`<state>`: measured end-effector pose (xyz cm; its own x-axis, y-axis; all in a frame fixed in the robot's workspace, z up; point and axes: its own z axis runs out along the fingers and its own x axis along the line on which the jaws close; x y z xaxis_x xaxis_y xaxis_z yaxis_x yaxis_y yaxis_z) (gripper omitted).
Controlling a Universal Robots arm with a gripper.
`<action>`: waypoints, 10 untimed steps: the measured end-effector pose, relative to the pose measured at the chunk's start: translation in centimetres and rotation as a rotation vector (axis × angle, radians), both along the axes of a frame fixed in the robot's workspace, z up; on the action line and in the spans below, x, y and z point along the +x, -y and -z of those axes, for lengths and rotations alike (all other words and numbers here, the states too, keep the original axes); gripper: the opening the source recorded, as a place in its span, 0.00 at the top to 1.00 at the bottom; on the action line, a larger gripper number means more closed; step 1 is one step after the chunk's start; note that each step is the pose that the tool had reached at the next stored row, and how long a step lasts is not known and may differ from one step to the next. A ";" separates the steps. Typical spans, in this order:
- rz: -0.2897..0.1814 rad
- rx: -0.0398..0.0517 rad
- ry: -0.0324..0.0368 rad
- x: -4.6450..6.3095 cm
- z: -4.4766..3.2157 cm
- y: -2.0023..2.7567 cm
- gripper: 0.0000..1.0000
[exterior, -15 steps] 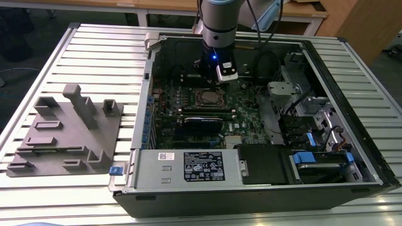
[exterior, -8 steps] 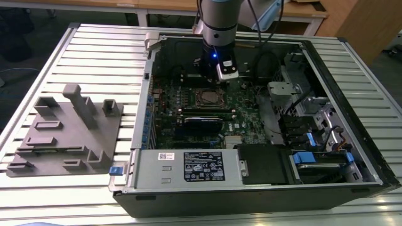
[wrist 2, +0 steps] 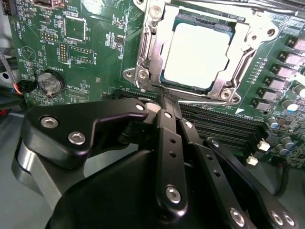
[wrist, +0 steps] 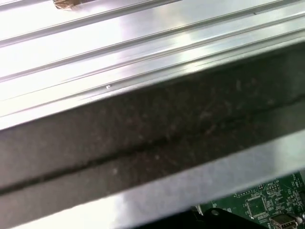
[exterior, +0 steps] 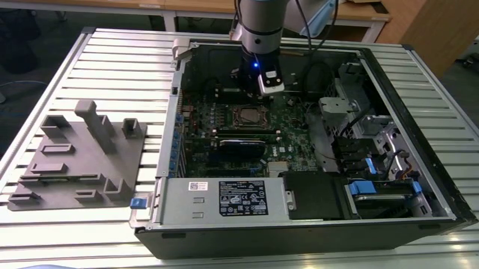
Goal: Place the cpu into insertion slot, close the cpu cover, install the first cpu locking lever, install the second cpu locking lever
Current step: 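Install the first cpu locking lever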
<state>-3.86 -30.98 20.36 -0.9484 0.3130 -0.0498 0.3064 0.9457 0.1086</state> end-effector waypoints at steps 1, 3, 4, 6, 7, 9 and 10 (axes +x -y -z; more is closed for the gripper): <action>0.000 -0.0001 0.0000 0.0 0.00 -0.04 0.89; 0.000 0.0000 0.0000 0.0 0.00 -0.12 0.89; 0.000 0.0001 -0.0001 -0.1 0.00 -0.14 0.89; 0.000 0.0030 0.0001 -0.1 0.00 -0.17 0.89; 0.000 0.0045 0.0001 -0.2 0.00 -0.18 0.89; 0.000 0.0087 0.0002 -0.3 -0.01 -0.21 0.89; 0.000 0.0119 0.0003 -0.3 -0.01 -0.22 0.89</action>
